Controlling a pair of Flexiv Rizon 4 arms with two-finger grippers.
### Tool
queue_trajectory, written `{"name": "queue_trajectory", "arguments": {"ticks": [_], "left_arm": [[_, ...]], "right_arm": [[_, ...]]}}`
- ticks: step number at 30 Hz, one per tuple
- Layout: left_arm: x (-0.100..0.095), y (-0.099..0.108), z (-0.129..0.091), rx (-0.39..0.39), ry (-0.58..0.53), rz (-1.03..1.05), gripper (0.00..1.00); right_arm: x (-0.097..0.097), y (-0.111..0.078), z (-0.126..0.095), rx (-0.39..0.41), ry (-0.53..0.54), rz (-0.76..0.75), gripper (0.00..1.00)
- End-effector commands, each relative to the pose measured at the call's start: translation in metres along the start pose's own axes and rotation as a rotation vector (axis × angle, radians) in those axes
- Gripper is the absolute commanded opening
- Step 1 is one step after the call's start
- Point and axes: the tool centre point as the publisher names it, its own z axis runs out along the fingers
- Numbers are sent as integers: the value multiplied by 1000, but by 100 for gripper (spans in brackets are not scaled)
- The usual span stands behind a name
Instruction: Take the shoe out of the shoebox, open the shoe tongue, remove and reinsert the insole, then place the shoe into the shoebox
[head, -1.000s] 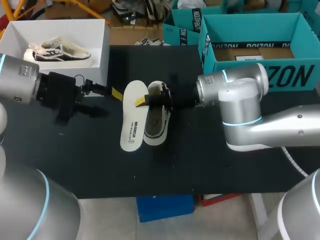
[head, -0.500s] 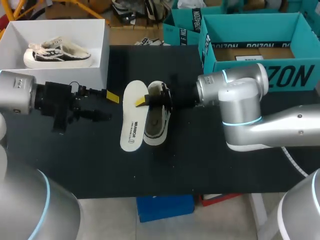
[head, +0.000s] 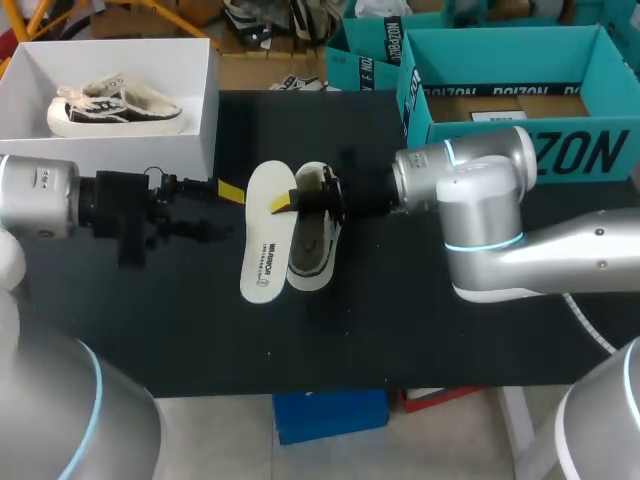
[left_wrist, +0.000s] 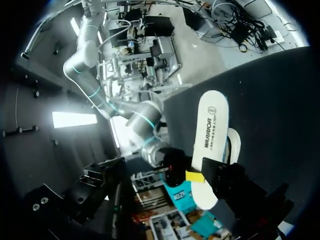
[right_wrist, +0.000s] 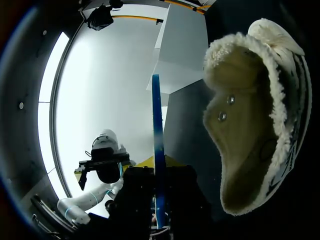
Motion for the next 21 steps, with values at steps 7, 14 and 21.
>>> {"name": "queue_trajectory", "arguments": {"ticks": [7, 14, 21], "left_arm": [[33, 13, -2, -161, -63, 14, 100], [65, 27, -8, -203, -106, -34, 100], [93, 39, -3, -250, -120, -56, 100]], "right_arm": [[0, 0, 2, -3, -2, 0, 0], [0, 0, 2, -3, -2, 0, 0], [0, 0, 2, -3, -2, 0, 0]]}}
